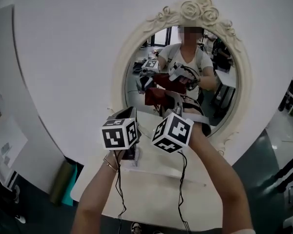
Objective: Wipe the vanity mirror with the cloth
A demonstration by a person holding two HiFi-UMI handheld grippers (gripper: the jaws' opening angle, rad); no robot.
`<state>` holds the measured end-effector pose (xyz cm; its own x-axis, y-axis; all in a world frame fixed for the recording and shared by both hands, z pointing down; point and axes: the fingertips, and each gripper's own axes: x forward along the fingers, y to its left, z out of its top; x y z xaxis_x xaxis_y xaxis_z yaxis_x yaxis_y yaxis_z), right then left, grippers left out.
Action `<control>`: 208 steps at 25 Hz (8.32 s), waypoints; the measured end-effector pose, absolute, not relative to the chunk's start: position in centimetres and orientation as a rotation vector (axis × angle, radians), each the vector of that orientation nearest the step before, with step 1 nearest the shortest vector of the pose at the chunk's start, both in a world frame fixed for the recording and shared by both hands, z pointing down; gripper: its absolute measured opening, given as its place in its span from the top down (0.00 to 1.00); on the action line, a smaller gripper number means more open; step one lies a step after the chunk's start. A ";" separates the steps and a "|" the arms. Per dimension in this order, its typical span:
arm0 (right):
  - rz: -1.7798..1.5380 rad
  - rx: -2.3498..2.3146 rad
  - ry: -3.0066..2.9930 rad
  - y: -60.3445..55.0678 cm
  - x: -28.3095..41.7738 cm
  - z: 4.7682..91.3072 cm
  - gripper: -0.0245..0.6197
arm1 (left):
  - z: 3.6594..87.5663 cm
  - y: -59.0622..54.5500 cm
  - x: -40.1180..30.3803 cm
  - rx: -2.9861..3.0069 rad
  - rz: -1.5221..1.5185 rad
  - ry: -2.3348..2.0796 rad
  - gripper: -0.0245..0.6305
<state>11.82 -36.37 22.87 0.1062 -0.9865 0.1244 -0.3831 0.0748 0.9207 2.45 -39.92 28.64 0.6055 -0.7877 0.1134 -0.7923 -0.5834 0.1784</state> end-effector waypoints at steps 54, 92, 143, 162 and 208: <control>-0.483 1.262 -1.417 -36.0 16.5 48.6 0.87 | 49.9 -35.9 7.6 2.429 0.324 -1.074 0.96; -0.948 1.708 -0.990 -28.5 27.3 7.7 0.87 | 16.7 -34.1 18.9 2.871 -0.093 -1.018 0.96; -0.372 1.432 -1.332 -31.9 25.0 49.5 0.87 | 54.6 -33.0 13.9 2.439 0.559 -0.960 0.96; -0.339 1.626 -1.569 -25.6 22.9 41.3 0.87 | 42.9 -29.4 12.8 2.579 0.338 -1.046 0.96; 0.635 2.285 -2.015 -2.3 12.6 50.3 0.87 | 49.3 -9.9 0.4 2.537 0.328 -1.030 0.96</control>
